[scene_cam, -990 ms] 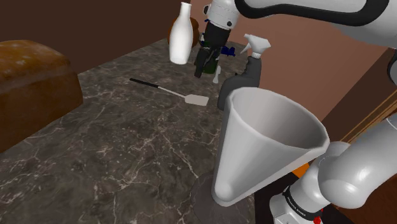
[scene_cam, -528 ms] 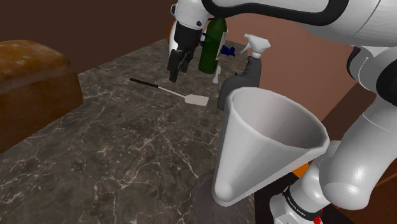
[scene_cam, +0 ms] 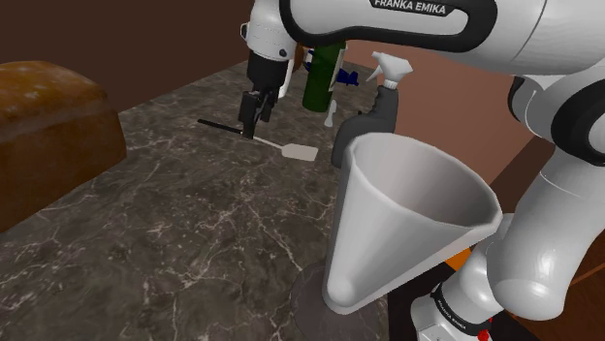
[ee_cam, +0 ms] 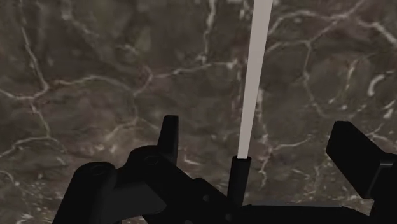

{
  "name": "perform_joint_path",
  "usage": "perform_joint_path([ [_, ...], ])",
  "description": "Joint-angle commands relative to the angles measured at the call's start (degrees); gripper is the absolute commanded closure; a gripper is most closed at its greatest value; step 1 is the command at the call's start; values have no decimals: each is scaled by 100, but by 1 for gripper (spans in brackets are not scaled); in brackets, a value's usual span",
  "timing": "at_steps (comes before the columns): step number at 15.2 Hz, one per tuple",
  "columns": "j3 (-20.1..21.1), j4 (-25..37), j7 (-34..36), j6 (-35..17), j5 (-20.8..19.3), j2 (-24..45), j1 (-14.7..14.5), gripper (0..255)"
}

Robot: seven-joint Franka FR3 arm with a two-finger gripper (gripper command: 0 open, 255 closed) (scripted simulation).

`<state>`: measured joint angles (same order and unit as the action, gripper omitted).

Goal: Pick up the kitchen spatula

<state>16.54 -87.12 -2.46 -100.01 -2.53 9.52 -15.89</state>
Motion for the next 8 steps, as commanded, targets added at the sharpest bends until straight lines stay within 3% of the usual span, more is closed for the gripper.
perform_joint_path([
  [1,-1,-148,3,-149,0,-2,2,0],
  [3,-1,-199,2,-195,2,-7,4,0],
  [4,-1,-193,2,-189,1,-7,4,255],
  [8,-1,-194,2,-190,1,-7,3,255],
])
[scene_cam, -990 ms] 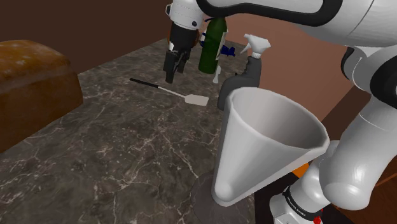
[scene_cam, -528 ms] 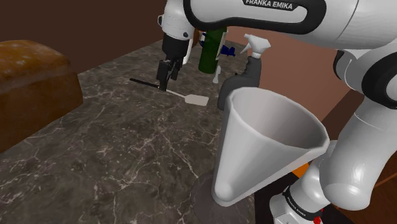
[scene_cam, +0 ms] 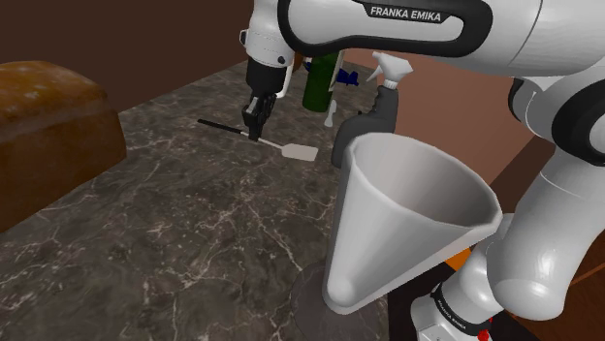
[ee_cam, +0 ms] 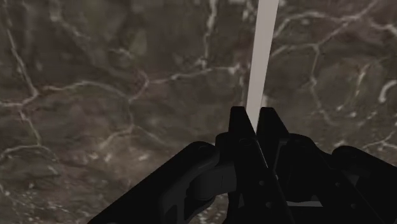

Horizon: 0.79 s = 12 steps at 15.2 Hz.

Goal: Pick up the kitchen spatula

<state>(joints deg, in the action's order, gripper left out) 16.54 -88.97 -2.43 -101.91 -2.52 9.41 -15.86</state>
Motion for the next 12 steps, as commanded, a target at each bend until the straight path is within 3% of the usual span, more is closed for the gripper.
perform_joint_path([
  [1,0,-7,0,-1,0,6,0,255],
  [5,-1,-14,0,-6,1,5,1,255],
  [12,11,650,12,569,-25,97,-29,255],
])
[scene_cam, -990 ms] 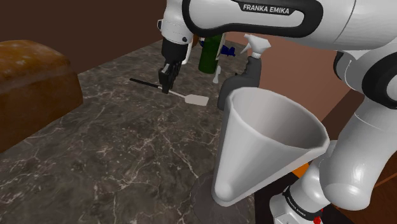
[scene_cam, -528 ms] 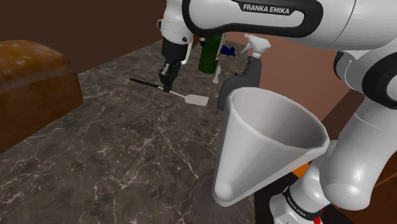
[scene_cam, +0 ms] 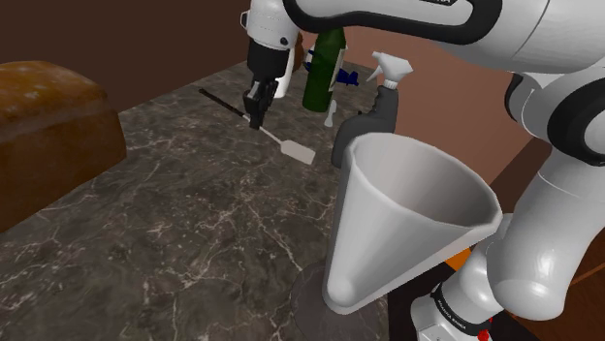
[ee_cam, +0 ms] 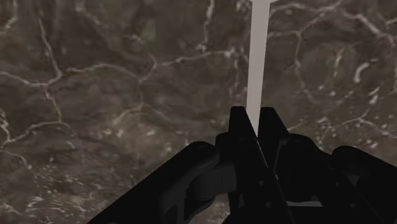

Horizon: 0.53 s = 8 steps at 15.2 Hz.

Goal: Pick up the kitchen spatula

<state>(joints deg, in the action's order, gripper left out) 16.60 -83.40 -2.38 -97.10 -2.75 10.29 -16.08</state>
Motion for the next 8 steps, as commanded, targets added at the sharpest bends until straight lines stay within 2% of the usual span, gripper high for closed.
perform_joint_path([
  [1,6,198,9,174,-9,28,-13,255],
  [8,22,1026,37,805,-73,233,-73,255],
])
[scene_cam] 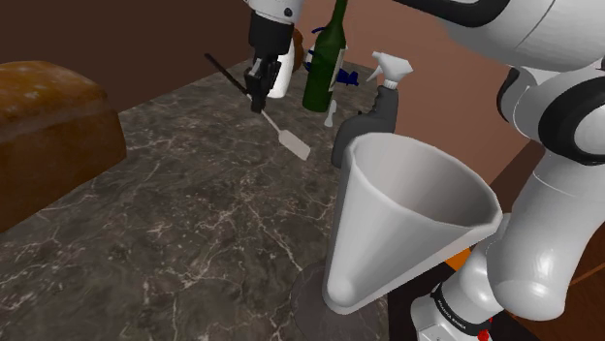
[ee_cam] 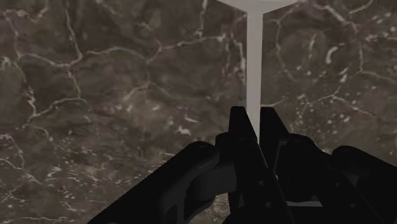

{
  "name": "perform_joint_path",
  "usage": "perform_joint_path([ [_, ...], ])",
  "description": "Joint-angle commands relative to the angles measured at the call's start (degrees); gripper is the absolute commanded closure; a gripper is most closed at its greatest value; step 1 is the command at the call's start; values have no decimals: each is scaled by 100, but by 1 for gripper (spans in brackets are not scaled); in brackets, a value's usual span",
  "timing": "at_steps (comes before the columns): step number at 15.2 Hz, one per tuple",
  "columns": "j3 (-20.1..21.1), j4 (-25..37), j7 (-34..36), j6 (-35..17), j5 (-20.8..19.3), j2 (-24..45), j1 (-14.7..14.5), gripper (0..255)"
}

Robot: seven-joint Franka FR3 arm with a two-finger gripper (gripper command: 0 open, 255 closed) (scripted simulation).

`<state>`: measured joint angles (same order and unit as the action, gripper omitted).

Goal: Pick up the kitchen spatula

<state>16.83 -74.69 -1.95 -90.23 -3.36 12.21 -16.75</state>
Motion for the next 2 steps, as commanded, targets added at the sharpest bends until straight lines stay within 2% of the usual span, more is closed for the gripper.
perform_joint_path([
  [1,-1,175,-5,132,-13,47,-7,255],
  [2,-1,173,-5,131,-13,46,-7,255],
])
